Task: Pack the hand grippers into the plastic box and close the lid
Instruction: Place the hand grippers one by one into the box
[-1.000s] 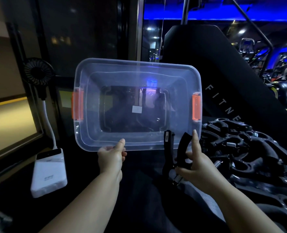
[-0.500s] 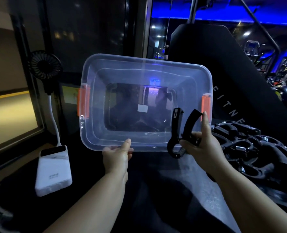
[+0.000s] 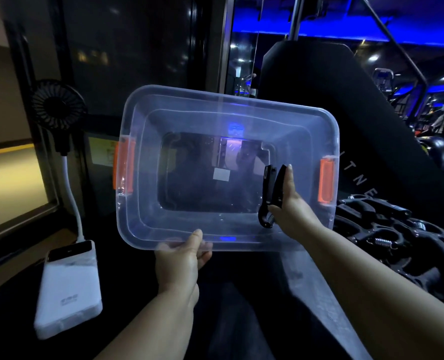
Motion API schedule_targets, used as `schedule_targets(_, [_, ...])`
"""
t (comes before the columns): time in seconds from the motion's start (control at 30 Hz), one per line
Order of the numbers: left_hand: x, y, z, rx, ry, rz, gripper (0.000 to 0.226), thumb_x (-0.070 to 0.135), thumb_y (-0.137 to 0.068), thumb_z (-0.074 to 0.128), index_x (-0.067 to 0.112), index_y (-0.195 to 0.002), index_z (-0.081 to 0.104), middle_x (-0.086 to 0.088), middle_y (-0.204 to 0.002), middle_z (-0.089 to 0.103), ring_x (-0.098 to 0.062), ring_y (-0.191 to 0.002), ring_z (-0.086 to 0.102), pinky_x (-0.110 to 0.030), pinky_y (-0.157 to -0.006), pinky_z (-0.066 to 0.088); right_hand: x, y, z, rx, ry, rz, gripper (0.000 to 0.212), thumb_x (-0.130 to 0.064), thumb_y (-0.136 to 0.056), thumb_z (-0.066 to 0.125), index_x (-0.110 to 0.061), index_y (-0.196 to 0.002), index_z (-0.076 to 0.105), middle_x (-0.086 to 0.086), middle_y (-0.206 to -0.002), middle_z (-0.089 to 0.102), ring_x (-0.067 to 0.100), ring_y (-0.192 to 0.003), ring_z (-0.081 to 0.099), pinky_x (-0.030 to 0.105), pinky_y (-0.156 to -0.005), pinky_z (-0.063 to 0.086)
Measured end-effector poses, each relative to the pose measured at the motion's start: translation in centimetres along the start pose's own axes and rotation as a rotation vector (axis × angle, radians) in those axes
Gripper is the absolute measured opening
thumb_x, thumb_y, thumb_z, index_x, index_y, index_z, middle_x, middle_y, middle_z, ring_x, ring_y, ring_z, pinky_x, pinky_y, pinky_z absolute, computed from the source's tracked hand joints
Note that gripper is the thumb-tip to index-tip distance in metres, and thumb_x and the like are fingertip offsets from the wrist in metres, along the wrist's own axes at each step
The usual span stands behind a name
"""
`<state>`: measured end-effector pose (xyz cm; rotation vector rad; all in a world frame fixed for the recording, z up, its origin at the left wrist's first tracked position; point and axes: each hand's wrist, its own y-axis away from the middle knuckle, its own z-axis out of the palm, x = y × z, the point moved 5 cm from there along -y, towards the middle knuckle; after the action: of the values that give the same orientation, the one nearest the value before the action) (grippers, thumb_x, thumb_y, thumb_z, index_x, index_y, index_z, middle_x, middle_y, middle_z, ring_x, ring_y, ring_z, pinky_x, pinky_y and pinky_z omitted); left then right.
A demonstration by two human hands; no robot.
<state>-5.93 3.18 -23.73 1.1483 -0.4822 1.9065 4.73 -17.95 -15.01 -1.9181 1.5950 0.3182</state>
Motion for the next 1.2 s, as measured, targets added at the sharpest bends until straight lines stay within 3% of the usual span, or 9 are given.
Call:
schedule_targets(0.23, [0.4,0.3,0.1,-0.013,0.034,0.015,0.041,0.005,-0.087,0.065,-0.017,-0.114,0.046,-0.011,-0.053,0.063,-0.015,-0.05,0.066,-0.023,-0.047,0.053,0.5,-3.0,1.0,-0.034,0.111,0.062,0.096,-0.017,-0.092,0.052,-0.037,-0.145,-0.026,0.016,-0.137,0.049,0.034,-0.115,0.055,0.037,-0.084,0.039])
schedule_targets(0.4, [0.6,0.6,0.3,-0.007,0.065,0.029,0.038,0.002,-0.087,0.063,-0.011,-0.117,0.043,-0.006,-0.047,0.061,-0.013,-0.045,0.063,-0.023,-0.044,0.053,0.5,-4.3,1.6,-0.054,0.162,0.11,0.099,-0.011,-0.091,0.055,-0.034,-0.147,-0.024,0.017,-0.134,0.051,0.034,-0.12,0.052,0.043,-0.096,0.04])
schedule_targets(0.57, [0.8,0.9,0.2,0.024,0.086,0.029,0.036,0.003,-0.088,0.063,-0.004,-0.117,0.043,-0.017,-0.068,0.058,-0.013,-0.045,0.063,-0.023,-0.044,0.053,0.5,-5.1,1.7,-0.04,0.244,0.164,0.1,-0.006,-0.089,0.053,-0.031,-0.147,-0.026,0.016,-0.127,0.056,0.033,-0.114,0.056,0.045,-0.093,0.043])
schedule_targets(0.7, [0.8,0.9,0.2,0.02,0.084,0.039,0.032,0.003,-0.088,0.063,-0.001,-0.112,0.044,-0.014,-0.06,0.061,-0.012,-0.045,0.064,-0.022,-0.045,0.053,0.1,-5.3,1.6,-0.012,0.428,0.196,0.098,-0.005,-0.089,0.051,-0.022,-0.147,-0.025,0.014,-0.113,0.062,0.032,-0.102,0.062,0.041,-0.076,0.044])
schedule_targets(0.8, [0.9,1.0,0.3,0.005,0.093,0.046,0.029,0.002,-0.088,0.062,0.002,-0.11,0.044,-0.004,-0.046,0.062,-0.011,-0.044,0.063,-0.024,-0.046,0.053,-0.4,-5.4,1.1,0.014,0.5,0.181,0.091,-0.002,-0.089,0.048,-0.016,-0.151,-0.018,0.017,-0.117,0.061,0.035,-0.106,0.06,0.041,-0.077,0.044])
schedule_targets(1.03, [0.9,0.8,0.2,0.016,0.108,0.068,0.029,0.001,-0.087,0.062,0.004,-0.109,0.044,-0.006,-0.045,0.061,-0.012,-0.043,0.062,-0.022,-0.042,0.051,-1.5,-5.7,0.8,0.147,0.805,-0.024,0.063,-0.012,-0.093,0.043,0.003,-0.147,0.014,0.014,-0.139,0.034,0.03,-0.123,0.037,0.038,-0.094,0.044])
schedule_targets(1.1, [0.9,0.8,0.3,0.014,0.109,0.072,0.028,0.001,-0.087,0.062,0.005,-0.108,0.043,-0.007,-0.044,0.06,-0.012,-0.043,0.062,-0.022,-0.042,0.051,-1.5,-5.4,0.9,0.121,1.001,-0.095,0.068,-0.024,-0.093,0.045,-0.001,-0.149,0.012,0.015,-0.149,0.02,0.033,-0.138,0.02,0.044,-0.108,0.027])
schedule_targets(1.13, [0.9,0.8,0.3,0.014,0.109,0.075,0.028,0.001,-0.087,0.061,0.006,-0.108,0.043,-0.007,-0.044,0.06,-0.011,-0.042,0.061,-0.022,-0.042,0.051,-1.2,-5.4,0.9,0.091,1.085,-0.125,0.073,-0.033,-0.095,0.044,-0.003,-0.151,0.007,0.015,-0.156,0.008,0.033,-0.145,0.005,0.049,-0.115,0.01])
schedule_targets(1.2, [0.8,0.8,0.3,0.011,0.109,0.082,0.028,0.001,-0.087,0.061,0.006,-0.107,0.043,-0.007,-0.044,0.06,-0.011,-0.042,0.062,-0.022,-0.042,0.051,-0.5,-5.7,0.9,0.045,1.172,-0.181,0.084,-0.053,-0.093,0.041,-0.009,-0.153,0.001,0.011,-0.16,-0.008,0.03,-0.146,-0.017,0.055,-0.107,-0.021])
